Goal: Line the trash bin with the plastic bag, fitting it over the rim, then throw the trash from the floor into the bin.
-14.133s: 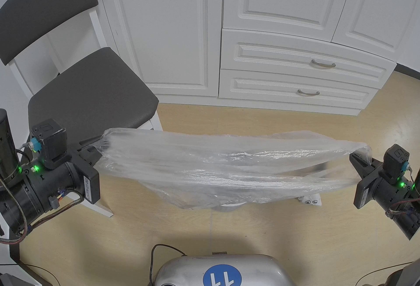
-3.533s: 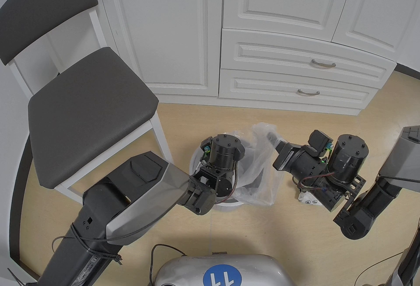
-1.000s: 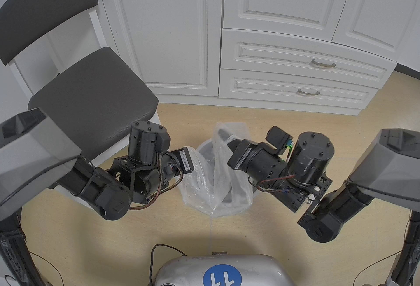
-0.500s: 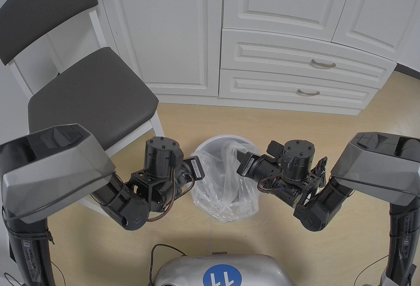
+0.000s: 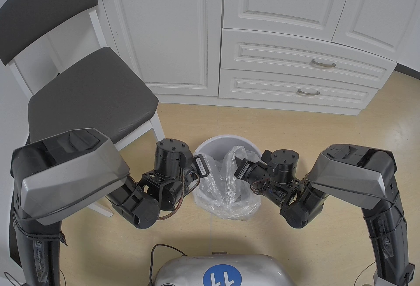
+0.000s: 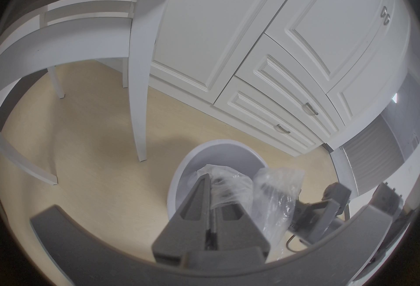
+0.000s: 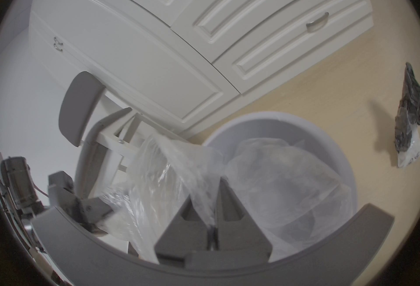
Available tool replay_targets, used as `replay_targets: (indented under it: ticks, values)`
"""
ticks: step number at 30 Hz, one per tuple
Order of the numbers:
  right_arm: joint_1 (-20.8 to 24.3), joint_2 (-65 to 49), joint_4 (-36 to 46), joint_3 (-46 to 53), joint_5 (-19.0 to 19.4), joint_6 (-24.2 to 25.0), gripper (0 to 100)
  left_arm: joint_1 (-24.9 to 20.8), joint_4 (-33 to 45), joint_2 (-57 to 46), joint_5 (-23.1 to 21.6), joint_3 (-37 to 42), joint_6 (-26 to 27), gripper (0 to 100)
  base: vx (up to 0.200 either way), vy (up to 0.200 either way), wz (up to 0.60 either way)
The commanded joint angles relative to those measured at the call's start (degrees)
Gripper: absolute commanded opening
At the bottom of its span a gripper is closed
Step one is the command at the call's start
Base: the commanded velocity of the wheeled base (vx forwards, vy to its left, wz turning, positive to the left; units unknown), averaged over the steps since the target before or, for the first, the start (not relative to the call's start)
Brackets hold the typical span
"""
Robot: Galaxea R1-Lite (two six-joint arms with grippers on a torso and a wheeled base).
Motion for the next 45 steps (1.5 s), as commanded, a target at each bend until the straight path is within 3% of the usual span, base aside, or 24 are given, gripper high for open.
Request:
replay_targets:
  ticks: [1,7,15,20,30,36,45]
  values:
    - [0.1,4.5,4.4,-4.2,-1.1,0.6,0,-0.3,0.0,2.0,0.9,-2.0,-0.5,0,0.000,0.000,0.00]
    - [0.5,5.2,11.5,-7.6,-4.0,0.5,0,-0.7,0.0,2.3,0.9,-2.0,-0.6,0,0.000,0.000,0.00]
    - [1.3,5.7,27.2,-16.7,-6.7,1.7,0,-1.5,0.0,3.1,3.0,-3.0,-0.6,0,0.000,0.000,0.00]
    - [1.4,4.8,27.9,-17.7,-7.5,4.2,0,-1.5,0.0,3.1,3.0,-3.1,-0.6,0,0.000,0.000,0.00]
    - [0.2,-2.5,24.1,-13.6,-6.8,4.3,0,-1.5,-2.5,3.9,3.0,-4.3,-1.9,0,0.000,0.000,0.00]
    - [-4.3,-9.8,23.6,-9.5,-6.0,-0.8,0,-1.5,-2.7,4.6,3.1,-4.4,-2.2,0,0.000,0.000,0.00]
    - [-11.2,-17.7,23.5,-1.3,-0.6,-9.5,0,1.8,-2.0,2.5,5.3,-6.5,-2.6,0,0.000,0.000,0.00]
